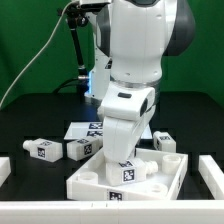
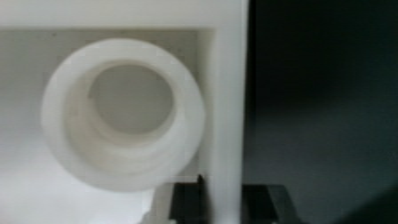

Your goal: Assemble one leg

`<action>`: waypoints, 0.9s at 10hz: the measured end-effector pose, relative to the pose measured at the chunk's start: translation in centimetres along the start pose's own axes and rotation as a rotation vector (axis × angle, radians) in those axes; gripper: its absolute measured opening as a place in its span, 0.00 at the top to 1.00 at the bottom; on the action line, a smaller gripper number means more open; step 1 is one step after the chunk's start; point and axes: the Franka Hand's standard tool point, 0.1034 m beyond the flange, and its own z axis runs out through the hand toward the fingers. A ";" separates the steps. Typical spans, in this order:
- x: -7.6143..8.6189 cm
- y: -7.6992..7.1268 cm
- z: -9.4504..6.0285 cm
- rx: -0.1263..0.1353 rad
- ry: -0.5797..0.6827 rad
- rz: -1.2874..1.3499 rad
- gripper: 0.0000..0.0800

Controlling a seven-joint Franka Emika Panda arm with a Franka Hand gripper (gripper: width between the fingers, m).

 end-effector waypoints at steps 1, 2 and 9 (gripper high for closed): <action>0.0 0.0 0.0 -0.001 0.001 0.018 0.92; 0.0 0.0 0.0 -0.001 0.001 0.017 0.92; 1.9 1.9 -0.6 -0.025 0.005 -0.239 0.92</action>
Offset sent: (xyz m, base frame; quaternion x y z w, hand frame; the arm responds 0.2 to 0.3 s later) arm 0.0000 0.0000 0.0000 0.0000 0.0000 0.0000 1.0000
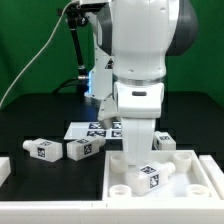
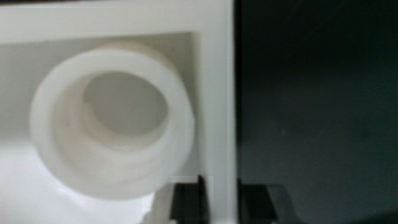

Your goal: Assemble one leg

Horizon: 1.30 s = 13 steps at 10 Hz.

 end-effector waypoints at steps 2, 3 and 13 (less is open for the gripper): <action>0.2 0.0 0.1 0.012 -0.001 -0.012 0.92; 0.2 0.0 0.1 0.012 -0.001 -0.011 0.90; 1.2 -2.2 -3.8 -0.025 -0.004 0.412 0.19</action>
Offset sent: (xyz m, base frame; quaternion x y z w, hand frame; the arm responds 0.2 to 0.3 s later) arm 0.0000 0.0000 0.0000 0.0000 0.0000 0.0000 1.0000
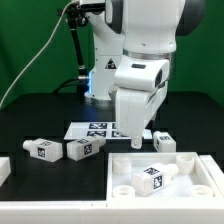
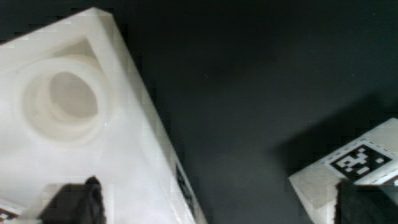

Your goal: Assemble one leg

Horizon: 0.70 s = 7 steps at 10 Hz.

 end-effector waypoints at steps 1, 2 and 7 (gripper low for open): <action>0.0 0.0 0.0 0.000 0.000 0.066 0.19; 0.0 -0.1 0.1 0.002 0.004 0.136 0.19; 4.2 -2.9 0.1 0.007 0.012 0.938 0.19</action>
Offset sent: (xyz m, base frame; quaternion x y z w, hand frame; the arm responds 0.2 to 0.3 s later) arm -0.0126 0.0101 0.0086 -0.0339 0.0033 0.3734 0.9271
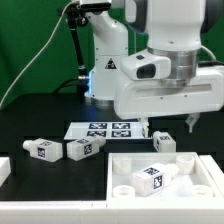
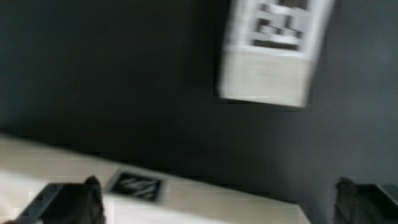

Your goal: Assemble one leg

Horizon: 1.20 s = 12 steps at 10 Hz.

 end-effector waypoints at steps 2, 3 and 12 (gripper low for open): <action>0.2 -0.7 0.7 0.002 -0.011 0.092 0.19; 0.0 -0.7 0.7 0.003 -0.028 0.090 0.19; -0.7 -0.6 1.2 0.104 -0.547 -0.092 0.19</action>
Offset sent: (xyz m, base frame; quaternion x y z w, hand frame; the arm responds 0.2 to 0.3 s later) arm 0.0000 0.0000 0.0000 0.0000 0.0000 0.0000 1.0000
